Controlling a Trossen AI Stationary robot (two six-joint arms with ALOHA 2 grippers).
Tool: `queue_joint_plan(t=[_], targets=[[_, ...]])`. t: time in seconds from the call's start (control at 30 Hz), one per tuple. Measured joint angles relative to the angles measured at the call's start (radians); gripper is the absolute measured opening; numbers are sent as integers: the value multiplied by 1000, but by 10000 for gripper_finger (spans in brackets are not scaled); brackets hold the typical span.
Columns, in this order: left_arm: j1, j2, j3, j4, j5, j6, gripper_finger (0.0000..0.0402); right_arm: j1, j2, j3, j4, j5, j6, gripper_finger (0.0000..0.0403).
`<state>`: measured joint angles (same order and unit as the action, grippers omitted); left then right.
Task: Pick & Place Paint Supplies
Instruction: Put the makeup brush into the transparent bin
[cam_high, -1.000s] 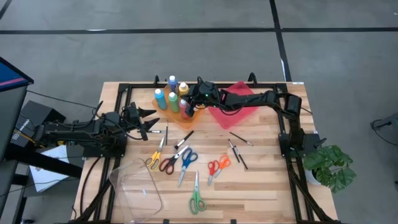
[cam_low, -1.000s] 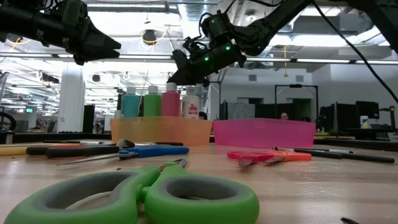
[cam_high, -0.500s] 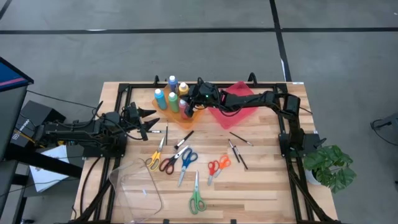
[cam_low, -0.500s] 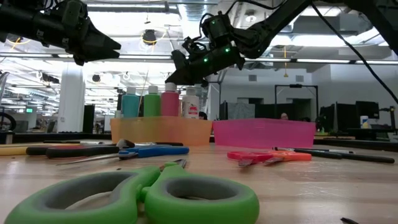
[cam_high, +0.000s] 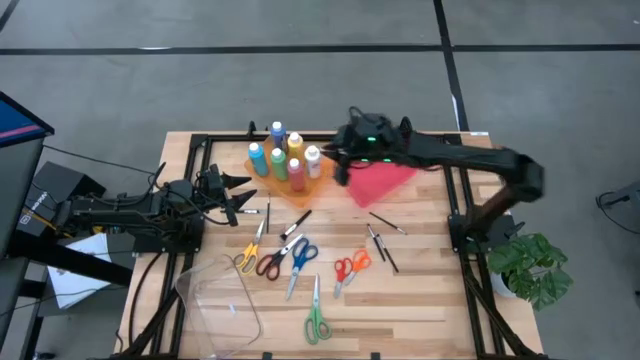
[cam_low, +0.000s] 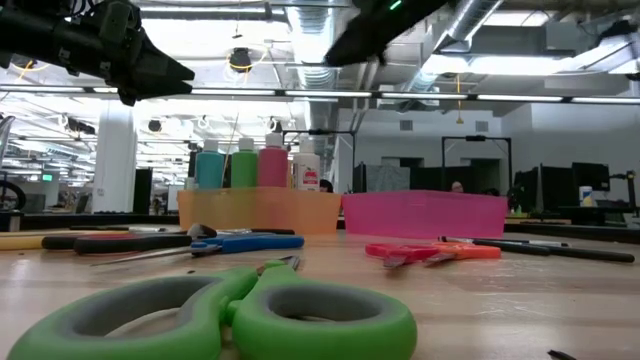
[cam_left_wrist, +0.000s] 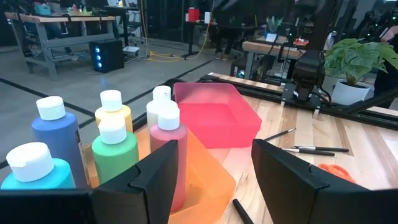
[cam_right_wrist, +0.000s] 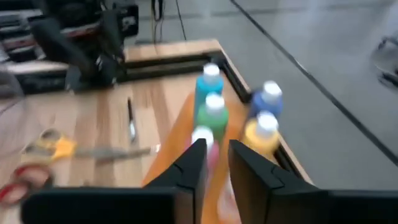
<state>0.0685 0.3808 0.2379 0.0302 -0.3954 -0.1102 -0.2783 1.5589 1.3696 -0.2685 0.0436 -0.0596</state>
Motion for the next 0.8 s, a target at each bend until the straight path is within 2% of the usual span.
queue_joint_plan(t=[0.17,0.3,0.43,0.63,0.8], targets=[[0,0,0,-1,0,0,200,89,-237,-90,-204,161,89,83],[0,0,0,-1,0,0,200,207,-405,-224,-237,309,226,88],[0,0,0,-1,0,-2,200,333,-507,-371,-246,422,366,88],[0,0,0,-1,0,-3,200,497,-523,-558,-251,588,582,88],[0,0,0,-1,0,-3,200,575,-462,-644,-281,608,777,88]])
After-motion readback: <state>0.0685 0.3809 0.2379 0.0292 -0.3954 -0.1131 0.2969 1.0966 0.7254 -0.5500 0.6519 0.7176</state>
